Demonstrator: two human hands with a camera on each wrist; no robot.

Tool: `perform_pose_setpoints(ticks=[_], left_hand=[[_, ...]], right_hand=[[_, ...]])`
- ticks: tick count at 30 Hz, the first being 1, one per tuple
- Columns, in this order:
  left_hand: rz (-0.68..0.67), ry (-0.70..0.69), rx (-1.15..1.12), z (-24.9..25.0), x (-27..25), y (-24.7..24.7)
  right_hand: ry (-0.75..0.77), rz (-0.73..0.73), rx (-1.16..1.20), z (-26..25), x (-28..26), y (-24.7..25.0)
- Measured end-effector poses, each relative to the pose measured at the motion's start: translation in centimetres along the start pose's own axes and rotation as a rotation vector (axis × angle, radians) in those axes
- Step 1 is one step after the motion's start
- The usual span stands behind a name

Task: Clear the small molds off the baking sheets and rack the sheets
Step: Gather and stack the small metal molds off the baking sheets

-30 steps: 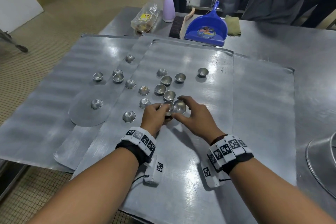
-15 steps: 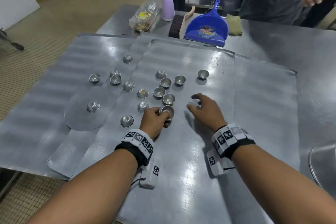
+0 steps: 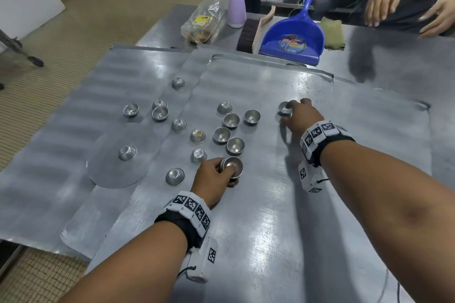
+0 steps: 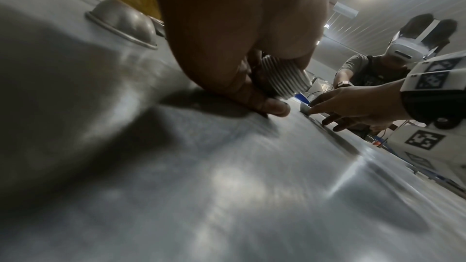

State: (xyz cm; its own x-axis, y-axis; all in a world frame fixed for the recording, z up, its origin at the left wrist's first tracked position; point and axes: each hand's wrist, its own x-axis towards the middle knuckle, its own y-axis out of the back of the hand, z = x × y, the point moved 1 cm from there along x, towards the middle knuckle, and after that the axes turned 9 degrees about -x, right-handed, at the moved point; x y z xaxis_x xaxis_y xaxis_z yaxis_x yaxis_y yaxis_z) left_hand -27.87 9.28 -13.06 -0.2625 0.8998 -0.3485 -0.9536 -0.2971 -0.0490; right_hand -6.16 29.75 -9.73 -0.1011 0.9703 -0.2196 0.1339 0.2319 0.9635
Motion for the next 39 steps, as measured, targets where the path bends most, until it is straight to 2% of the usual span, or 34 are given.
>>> perform_pose_setpoints(ticks=[6,16,20,23,28,34,36,39], left_hand=[[-0.018,0.018,-0.026,0.0,0.2,0.1],[-0.021,0.017,-0.017,0.7,0.0,-0.1],[-0.015,0.009,-0.019,1.0,-0.5,-0.3],[-0.01,0.008,-0.024,1.4,-1.0,-0.5],[0.003,-0.011,-0.036,1.8,-1.6,-0.7],[0.02,0.071,-0.194,2.5,-1.8,-0.1],[0.014,0.094,-0.226,2.9,-2.0,0.1],[0.048,0.179,-0.411,3.0,-2.4,0.1]], right_hand=[[0.031,0.03,-0.016,0.1,-0.8,0.0],[-0.023,0.071,0.269,-1.6,-8.9,-1.2],[-0.012,0.036,0.361,-2.4,-12.1,-2.4],[-0.004,0.063,0.459,-3.1,-14.5,-3.3],[0.083,0.081,0.518,-4.4,-17.1,-3.8],[0.216,0.179,0.585,-6.7,-19.3,-2.5],[0.27,0.186,0.555,-7.8,-19.6,-2.1],[0.318,0.148,0.436,-9.7,-19.6,-2.3]])
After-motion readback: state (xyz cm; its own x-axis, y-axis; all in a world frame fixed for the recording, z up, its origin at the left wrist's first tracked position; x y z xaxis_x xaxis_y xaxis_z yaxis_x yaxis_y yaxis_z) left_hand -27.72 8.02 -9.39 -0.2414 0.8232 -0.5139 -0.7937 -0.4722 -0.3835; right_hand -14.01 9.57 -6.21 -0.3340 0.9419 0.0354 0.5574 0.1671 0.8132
